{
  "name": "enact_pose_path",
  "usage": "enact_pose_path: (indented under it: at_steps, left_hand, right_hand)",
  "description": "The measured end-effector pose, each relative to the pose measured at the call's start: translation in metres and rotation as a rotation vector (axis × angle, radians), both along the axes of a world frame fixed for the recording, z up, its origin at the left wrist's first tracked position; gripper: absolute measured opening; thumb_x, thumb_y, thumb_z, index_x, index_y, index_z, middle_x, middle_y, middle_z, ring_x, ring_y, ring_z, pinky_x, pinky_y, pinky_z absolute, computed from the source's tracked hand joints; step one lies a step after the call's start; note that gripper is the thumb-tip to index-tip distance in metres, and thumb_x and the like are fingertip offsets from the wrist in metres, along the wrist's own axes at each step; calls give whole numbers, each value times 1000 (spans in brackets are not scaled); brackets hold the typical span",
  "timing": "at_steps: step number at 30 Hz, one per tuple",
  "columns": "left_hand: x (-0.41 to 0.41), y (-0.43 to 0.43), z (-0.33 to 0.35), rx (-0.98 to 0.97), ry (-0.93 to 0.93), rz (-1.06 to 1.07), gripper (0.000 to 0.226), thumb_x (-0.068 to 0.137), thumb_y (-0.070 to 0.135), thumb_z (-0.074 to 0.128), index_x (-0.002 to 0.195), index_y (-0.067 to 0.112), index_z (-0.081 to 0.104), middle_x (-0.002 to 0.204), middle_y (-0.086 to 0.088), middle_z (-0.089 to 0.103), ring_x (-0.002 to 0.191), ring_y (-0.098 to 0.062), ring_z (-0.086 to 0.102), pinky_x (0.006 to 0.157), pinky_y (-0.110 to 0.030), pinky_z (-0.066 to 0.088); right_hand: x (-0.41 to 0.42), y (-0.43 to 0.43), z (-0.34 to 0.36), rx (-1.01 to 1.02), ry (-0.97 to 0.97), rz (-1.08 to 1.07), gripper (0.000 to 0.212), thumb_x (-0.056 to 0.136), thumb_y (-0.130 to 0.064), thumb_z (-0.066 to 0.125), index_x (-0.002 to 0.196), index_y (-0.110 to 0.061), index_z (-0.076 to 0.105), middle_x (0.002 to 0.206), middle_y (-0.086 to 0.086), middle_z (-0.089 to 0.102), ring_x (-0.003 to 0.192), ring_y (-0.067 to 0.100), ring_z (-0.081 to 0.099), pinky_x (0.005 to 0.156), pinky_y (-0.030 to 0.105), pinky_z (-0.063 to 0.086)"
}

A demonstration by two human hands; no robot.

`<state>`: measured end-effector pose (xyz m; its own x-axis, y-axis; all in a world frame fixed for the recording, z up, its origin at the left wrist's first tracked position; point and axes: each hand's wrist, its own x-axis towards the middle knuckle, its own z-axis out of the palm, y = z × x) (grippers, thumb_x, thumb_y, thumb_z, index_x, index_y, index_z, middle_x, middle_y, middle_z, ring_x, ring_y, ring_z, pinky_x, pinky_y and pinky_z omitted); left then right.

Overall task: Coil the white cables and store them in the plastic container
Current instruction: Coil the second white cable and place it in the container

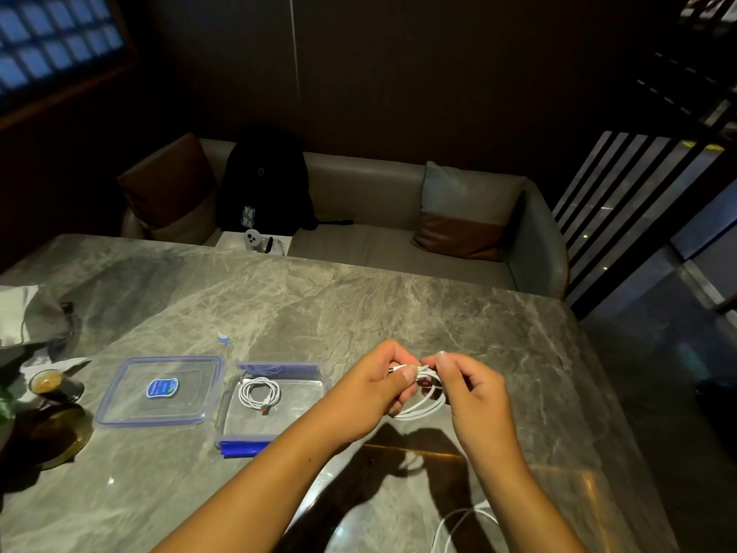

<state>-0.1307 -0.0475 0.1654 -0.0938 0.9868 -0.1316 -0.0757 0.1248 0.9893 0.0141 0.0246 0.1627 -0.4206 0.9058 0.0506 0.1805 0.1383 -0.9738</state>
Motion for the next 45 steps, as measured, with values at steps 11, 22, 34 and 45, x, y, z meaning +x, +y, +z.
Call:
enact_pose_path:
  at_steps: [11,22,34,45]
  left_hand:
    - [-8,4,-10,-45,31,79,14,105,17,45,95,8,51,61,2,54,53,-9,44,57,-23,40]
    - [-6,7,-14,-70,-22,170,10,101,6,47,92,6,52,59,-5,58,47,-12,47,52,-24,41]
    - [-3,5,-15,-89,-178,264,17,104,14,45,89,8,49,65,-6,61,47,-12,41,57,-27,39]
    - [-12,8,-19,-129,-96,438,26,105,28,42,87,10,45,64,-16,63,42,-13,45,57,-29,42]
  right_hand:
    - [5,5,-13,-564,283,208,32,73,-6,69,104,-2,65,95,28,73,86,34,69,84,39,54]
    - [3,0,-10,-565,349,318,48,77,15,66,121,-5,63,100,19,72,92,27,69,84,32,58]
    - [1,-10,-9,222,-70,-75,11,90,-15,69,84,-24,67,79,-5,71,75,16,70,67,42,57]
    - [-2,-13,0,-351,259,-22,14,100,-9,51,88,-2,48,84,18,76,84,33,76,68,31,62]
